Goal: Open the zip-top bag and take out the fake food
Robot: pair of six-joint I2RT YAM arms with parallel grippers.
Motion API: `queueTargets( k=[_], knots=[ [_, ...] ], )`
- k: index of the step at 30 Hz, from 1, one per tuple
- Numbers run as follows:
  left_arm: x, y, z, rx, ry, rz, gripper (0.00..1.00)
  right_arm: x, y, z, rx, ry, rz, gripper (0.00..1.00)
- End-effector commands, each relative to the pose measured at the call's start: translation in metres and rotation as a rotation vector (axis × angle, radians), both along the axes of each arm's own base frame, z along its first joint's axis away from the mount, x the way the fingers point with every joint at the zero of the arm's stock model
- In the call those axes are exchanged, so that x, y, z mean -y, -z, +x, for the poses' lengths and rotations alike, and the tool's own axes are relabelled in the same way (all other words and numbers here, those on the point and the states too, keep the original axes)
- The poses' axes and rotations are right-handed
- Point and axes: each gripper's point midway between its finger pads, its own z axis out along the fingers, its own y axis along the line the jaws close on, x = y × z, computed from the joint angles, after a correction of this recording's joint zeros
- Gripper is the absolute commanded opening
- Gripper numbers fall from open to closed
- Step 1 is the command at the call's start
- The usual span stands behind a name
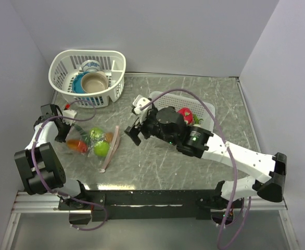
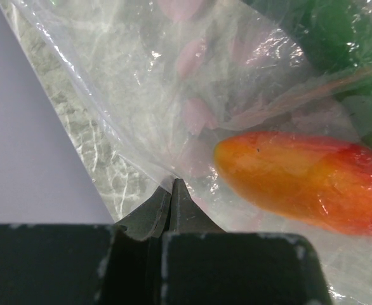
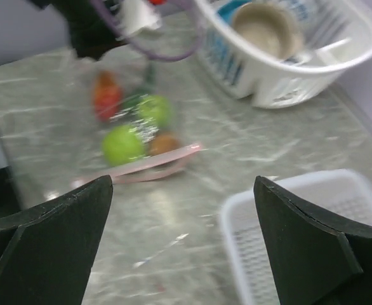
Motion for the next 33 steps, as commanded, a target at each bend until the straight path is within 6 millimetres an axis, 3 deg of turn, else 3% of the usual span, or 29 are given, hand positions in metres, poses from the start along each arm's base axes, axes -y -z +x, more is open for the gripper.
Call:
queueTargets(
  k=[1, 2, 3, 5, 6, 7, 9, 10, 13, 18, 21, 26, 31, 33],
  knots=[
    [0.011, -0.024, 0.021, 0.105, 0.039, -0.039, 0.01, -0.049, 0.094, -0.029, -0.225, -0.077, -0.044, 1.00],
    [0.012, -0.026, 0.022, 0.112, 0.041, -0.039, 0.01, -0.048, 0.115, -0.026, -0.219, -0.030, -0.062, 1.00],
    [0.013, -0.028, 0.024, 0.120, 0.047, -0.034, 0.01, -0.057, 0.119, -0.025, -0.210, -0.041, -0.039, 0.98],
    [0.011, -0.029, 0.029, 0.143, 0.050, -0.025, 0.01, -0.064, 0.158, -0.025, -0.249, -0.029, -0.063, 1.00],
    [0.011, -0.030, 0.032, 0.155, 0.051, -0.022, 0.01, -0.070, 0.158, -0.016, -0.220, 0.006, -0.025, 1.00],
    [0.010, -0.033, 0.038, 0.180, 0.054, -0.011, 0.01, -0.074, 0.181, -0.013, -0.224, 0.013, -0.060, 1.00],
    [0.010, -0.037, 0.044, 0.208, 0.054, -0.003, 0.01, -0.077, 0.194, -0.003, -0.203, 0.052, -0.081, 1.00],
    [0.010, -0.040, 0.046, 0.214, 0.054, 0.001, 0.01, -0.079, 0.211, -0.001, -0.218, 0.064, -0.115, 1.00],
    [0.014, -0.046, 0.054, 0.217, 0.050, -0.018, 0.01, -0.084, 0.218, 0.005, -0.214, 0.082, -0.111, 1.00],
    [0.029, -0.037, 0.056, 0.176, 0.060, -0.043, 0.01, -0.093, 0.211, 0.023, -0.156, 0.143, -0.035, 1.00],
    [0.039, -0.033, 0.056, 0.170, 0.078, -0.036, 0.01, -0.101, 0.214, 0.035, -0.159, 0.162, -0.009, 0.88],
    [0.049, -0.019, 0.059, 0.139, 0.091, -0.038, 0.01, -0.121, 0.229, 0.043, -0.184, 0.157, -0.020, 0.87],
    [0.043, -0.004, 0.059, 0.118, 0.080, 0.001, 0.01, -0.113, 0.230, 0.039, -0.193, 0.168, -0.003, 0.88],
    [0.039, 0.007, 0.054, 0.093, 0.076, 0.019, 0.01, -0.109, 0.217, 0.037, -0.190, 0.171, 0.036, 0.88]
  ],
)
